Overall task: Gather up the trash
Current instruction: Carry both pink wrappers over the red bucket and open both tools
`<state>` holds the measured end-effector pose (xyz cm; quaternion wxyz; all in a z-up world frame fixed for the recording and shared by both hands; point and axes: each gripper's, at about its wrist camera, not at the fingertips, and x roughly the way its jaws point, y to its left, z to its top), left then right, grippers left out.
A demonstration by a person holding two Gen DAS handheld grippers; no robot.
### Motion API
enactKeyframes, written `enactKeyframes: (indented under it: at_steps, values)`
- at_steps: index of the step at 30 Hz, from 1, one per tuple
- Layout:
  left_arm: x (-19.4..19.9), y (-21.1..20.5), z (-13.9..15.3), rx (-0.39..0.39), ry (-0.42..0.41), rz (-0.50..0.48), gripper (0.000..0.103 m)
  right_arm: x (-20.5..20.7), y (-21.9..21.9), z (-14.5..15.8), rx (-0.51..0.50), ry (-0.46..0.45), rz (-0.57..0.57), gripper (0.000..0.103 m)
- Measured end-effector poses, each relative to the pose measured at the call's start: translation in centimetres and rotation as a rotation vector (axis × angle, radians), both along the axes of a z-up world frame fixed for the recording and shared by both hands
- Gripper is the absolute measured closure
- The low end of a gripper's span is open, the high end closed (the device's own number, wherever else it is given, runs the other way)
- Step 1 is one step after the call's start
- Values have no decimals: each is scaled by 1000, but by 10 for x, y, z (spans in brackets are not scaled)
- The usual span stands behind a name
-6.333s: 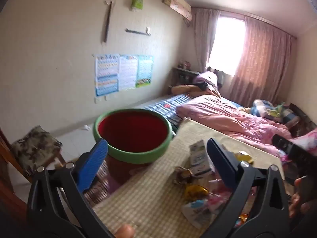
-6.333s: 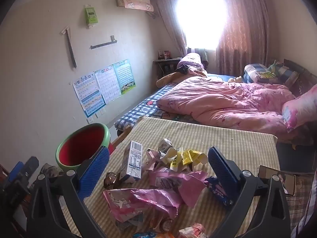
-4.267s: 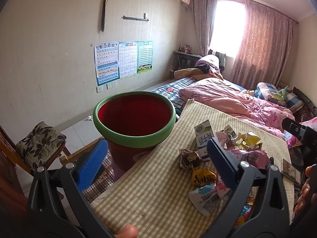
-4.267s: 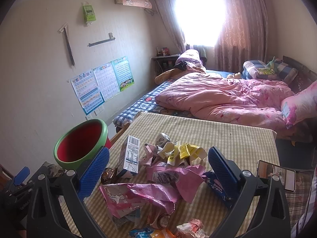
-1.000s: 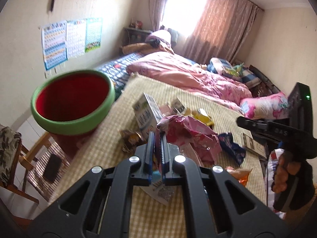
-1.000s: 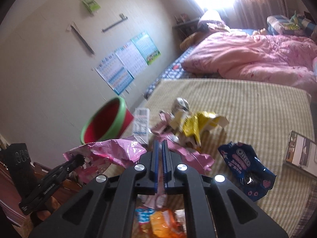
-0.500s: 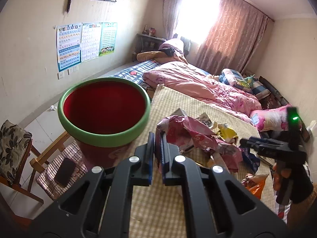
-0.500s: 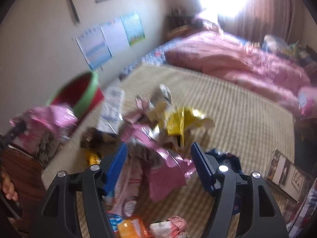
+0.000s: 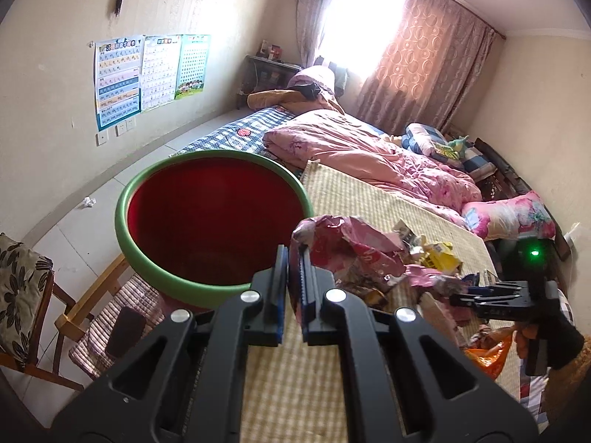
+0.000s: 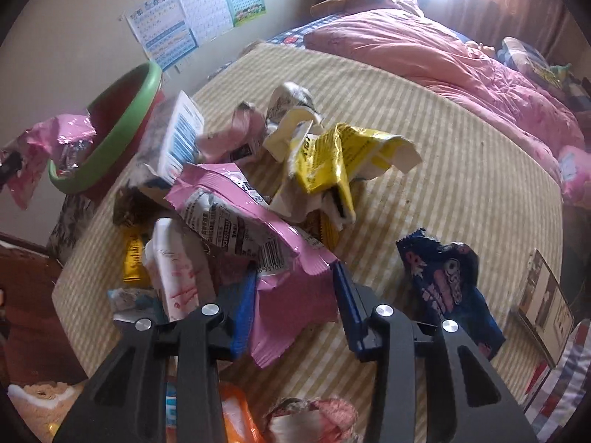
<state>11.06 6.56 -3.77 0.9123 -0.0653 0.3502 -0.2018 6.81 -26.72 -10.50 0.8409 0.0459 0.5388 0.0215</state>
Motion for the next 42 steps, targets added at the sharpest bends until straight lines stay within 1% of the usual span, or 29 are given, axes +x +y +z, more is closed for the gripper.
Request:
enactKeyframes:
  at_steps: [2,6,8,11,13,15,17,20,24,26,28,29,30,31,32,34,36,38,40,42]
  values:
    - [6,6,0,0,-4,5,97,0,0,11,12,-22,-17,64]
    - [20,20,-1,17,-17,27,97,-6,1,46,30,-103,-74,64]
    - [25,25,-3,22,-17,36,97,-6,4,69,75,-169,-103,64]
    - [36,35,-7,29,-8,53,97,-1,14,91,137,-250,-130,63]
    - [44,39,-11,39,-5,63,97,11,31,101,180,-303,-127,63]
    - [51,42,-16,54,-3,70,97,28,53,103,211,-324,-107,63]
    - [56,44,-22,71,4,76,97,40,70,100,238,-320,-87,63]
    - [64,51,-29,88,18,86,97,71,110,86,298,-275,-38,63]
    - [68,56,-29,107,9,85,97,100,150,75,305,-249,8,63]
    - [72,58,-30,109,10,88,97,109,159,70,310,-241,15,62]
    - [72,60,-31,112,6,100,96,114,169,67,310,-240,28,60]
    - [73,61,-32,115,5,108,92,117,172,65,308,-241,31,58]
    - [73,61,-32,117,6,113,80,120,176,64,308,-245,31,53]
    - [72,61,-32,117,7,118,73,121,178,64,315,-249,27,49]
    - [72,63,-32,110,6,125,63,124,179,66,325,-253,23,45]
    - [73,65,-32,104,6,136,60,119,175,71,342,-277,15,44]
    - [73,66,-32,106,8,147,58,112,169,75,333,-295,8,40]
    - [73,65,-30,101,9,156,58,105,160,80,326,-310,-4,39]
    - [72,62,-27,91,5,160,57,96,147,85,309,-324,-23,39]
    - [68,54,-22,77,-5,154,54,84,132,91,275,-342,-45,38]
